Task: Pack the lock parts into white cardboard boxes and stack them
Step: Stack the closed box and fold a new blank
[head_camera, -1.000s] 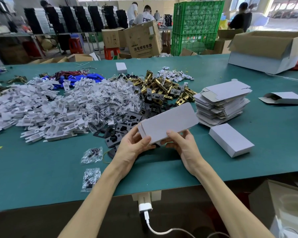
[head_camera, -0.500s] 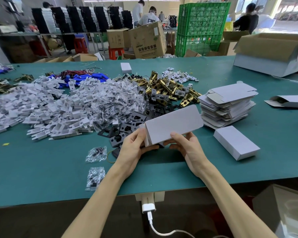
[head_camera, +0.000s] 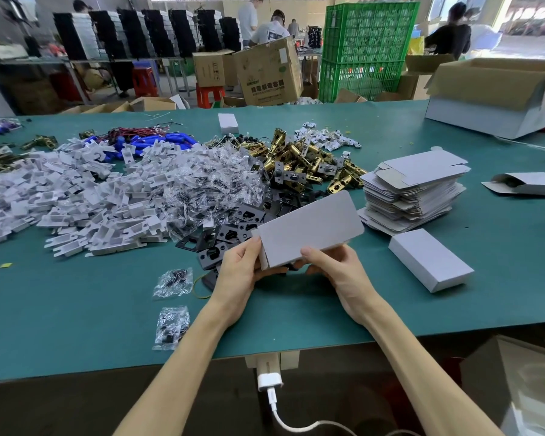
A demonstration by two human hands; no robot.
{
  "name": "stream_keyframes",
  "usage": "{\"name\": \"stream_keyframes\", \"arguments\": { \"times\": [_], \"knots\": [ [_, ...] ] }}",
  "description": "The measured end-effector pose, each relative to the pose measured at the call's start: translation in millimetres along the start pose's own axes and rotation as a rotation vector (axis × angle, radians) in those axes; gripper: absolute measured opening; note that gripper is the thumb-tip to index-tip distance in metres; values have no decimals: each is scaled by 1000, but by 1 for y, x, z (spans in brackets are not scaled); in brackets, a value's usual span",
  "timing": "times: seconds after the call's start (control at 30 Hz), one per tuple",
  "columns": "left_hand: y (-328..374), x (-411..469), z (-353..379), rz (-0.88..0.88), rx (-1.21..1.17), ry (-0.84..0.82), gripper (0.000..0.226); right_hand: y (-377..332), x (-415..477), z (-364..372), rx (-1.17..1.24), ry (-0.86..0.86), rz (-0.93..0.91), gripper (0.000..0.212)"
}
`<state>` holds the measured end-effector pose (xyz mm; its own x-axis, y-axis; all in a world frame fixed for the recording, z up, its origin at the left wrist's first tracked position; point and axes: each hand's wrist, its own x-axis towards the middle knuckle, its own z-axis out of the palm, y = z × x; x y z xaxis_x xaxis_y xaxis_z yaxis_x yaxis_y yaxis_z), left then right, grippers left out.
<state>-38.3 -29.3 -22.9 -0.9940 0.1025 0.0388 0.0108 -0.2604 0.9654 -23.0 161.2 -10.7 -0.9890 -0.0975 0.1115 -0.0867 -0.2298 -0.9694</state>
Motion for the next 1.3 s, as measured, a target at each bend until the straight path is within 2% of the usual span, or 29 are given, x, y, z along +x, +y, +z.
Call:
{"name": "stream_keyframes", "arguments": {
  "times": [0.17, 0.3, 0.47, 0.6, 0.77, 0.83, 0.97, 1.1, 1.3],
  "knots": [
    [-2, 0, -2, -17, 55, 1, 43, 2, 0, 1, -66, -16, -25, 25],
    [-1, 0, -3, -22, 20, 17, 37, 5, -1, 2, -116, -43, -43, 10],
    [-2, 0, -3, -23, 36, 12, 37, 4, -1, 3, -108, -18, -39, 13],
    [-3, 0, -2, 0, 72, 72, 38, 2, -2, 4, -127, -30, -28, 6],
    [-3, 0, -2, 25, 32, 122, 33, 0, -3, 5, -108, -26, -33, 16],
    [-2, -1, -2, 27, 41, 105, 34, 0, -2, 5, -95, -14, -36, 17],
    [-1, -2, -2, 6, 53, -29, 30, 3, -1, 5, -89, 25, -54, 21],
    [-1, -1, -2, 12, 25, -70, 32, 3, 0, 4, -73, 44, -43, 14],
    [-2, -2, -3, 68, -1, 21, 31, 3, -1, 4, -75, 9, -34, 4]
  ]
}}
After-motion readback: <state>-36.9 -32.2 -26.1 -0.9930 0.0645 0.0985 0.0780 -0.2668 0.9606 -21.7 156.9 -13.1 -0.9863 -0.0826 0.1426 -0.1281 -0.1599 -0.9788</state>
